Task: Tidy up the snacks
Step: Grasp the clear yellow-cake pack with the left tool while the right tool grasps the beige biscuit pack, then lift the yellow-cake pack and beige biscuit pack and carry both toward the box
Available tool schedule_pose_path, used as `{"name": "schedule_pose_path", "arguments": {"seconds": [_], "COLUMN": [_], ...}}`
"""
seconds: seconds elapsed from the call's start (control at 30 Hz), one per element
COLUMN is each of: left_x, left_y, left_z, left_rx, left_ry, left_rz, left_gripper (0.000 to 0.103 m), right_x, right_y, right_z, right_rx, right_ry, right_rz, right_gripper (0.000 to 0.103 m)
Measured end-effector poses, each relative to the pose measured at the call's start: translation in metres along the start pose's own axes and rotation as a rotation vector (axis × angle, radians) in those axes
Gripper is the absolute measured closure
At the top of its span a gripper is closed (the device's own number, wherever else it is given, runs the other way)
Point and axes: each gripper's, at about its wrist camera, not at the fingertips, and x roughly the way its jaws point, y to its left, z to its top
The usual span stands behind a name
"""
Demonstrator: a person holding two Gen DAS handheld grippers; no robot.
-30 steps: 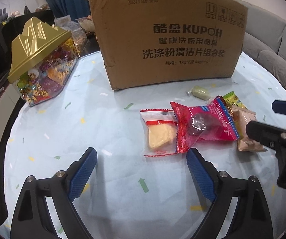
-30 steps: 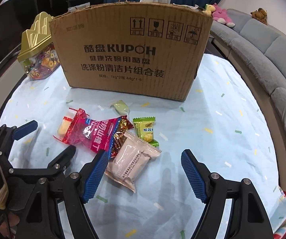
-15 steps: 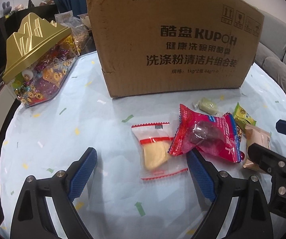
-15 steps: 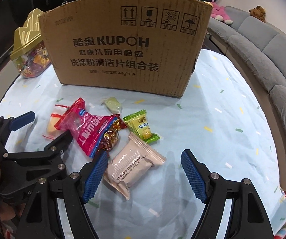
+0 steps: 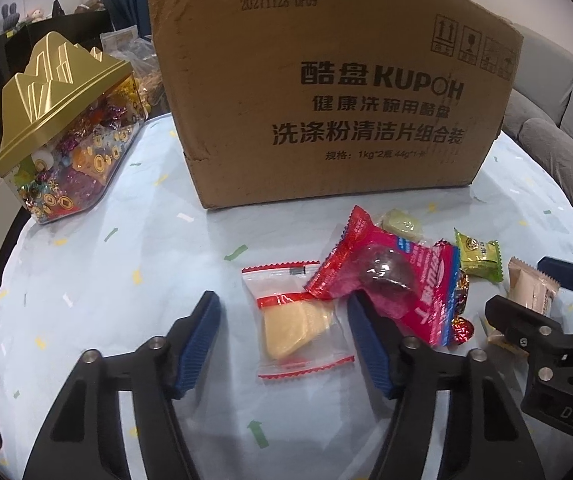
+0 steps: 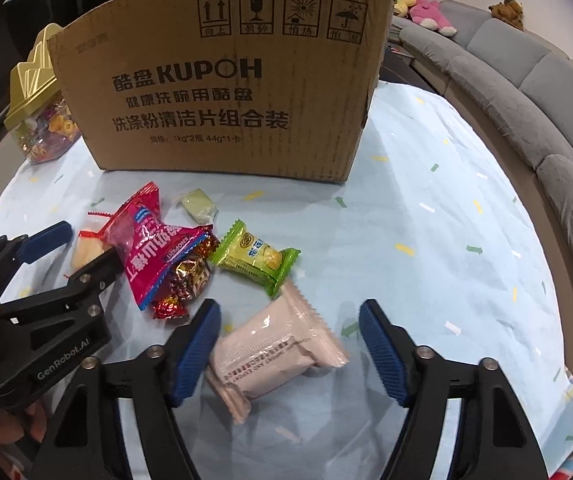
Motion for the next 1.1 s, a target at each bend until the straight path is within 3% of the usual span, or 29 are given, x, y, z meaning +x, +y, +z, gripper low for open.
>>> {"name": "schedule_pose_path", "arguments": {"seconds": [0.3,0.4,0.47,1.1], "left_x": [-0.003,-0.006,-0.005,-0.024], "left_y": [-0.007,-0.007,-0.004,-0.002], "left_z": [-0.001,-0.002,-0.002,-0.007], "left_rx": [0.007,-0.006,-0.016,-0.025], "left_ry": [-0.008,-0.008,-0.007,-0.015], "left_rz": [-0.015,-0.015,-0.016,0.018], "left_gripper": [0.066,0.067,0.068,0.069], "right_x": [-0.004,-0.006,-0.007,-0.025], "right_y": [-0.004,-0.003,-0.001,0.007], "right_z": [-0.008,-0.01,-0.011,-0.002], "right_rx": [0.005,-0.002,-0.01,-0.03], "right_ry": [-0.004,-0.006,-0.007,-0.05], "right_rz": [0.013,0.016,0.024,0.036], "right_gripper": [0.046,0.049,0.06,0.064]}}
